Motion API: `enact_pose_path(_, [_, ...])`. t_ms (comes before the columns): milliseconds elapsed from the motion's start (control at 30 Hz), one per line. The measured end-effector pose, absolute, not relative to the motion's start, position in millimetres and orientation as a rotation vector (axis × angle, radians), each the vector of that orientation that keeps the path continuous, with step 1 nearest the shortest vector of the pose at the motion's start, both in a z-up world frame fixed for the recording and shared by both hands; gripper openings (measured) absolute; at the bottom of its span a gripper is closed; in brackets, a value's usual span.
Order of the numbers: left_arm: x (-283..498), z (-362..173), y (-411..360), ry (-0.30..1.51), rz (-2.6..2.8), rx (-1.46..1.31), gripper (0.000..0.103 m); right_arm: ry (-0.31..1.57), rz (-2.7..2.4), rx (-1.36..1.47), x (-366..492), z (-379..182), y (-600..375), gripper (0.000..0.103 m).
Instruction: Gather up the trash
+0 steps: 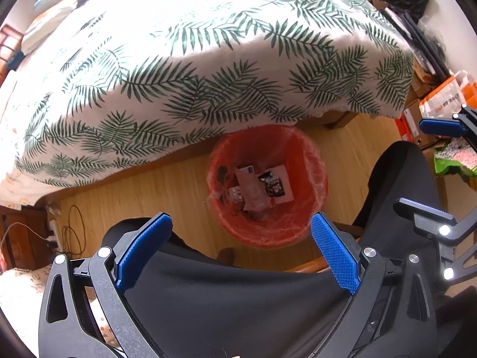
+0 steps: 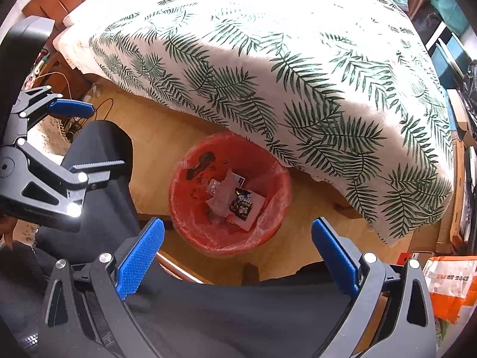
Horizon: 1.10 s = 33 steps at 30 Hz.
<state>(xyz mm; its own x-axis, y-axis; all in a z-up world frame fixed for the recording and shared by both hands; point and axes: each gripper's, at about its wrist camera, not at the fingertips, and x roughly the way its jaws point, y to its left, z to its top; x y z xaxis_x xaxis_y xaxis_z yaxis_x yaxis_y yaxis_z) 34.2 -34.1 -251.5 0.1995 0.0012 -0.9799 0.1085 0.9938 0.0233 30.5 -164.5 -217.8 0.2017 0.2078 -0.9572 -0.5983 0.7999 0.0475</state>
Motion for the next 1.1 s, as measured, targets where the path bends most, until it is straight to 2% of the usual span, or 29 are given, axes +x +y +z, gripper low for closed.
enact_pose_path(433, [16,-192,-52,1.303,-0.122,0.217,0.097,1.204,0.601,-0.380,12,-170,-171,0.098])
enact_pose_path(1100, [14,-189,-48,1.312,-0.142,0.165,0.097,1.206,0.619,-0.385,11,-170,-170,0.098])
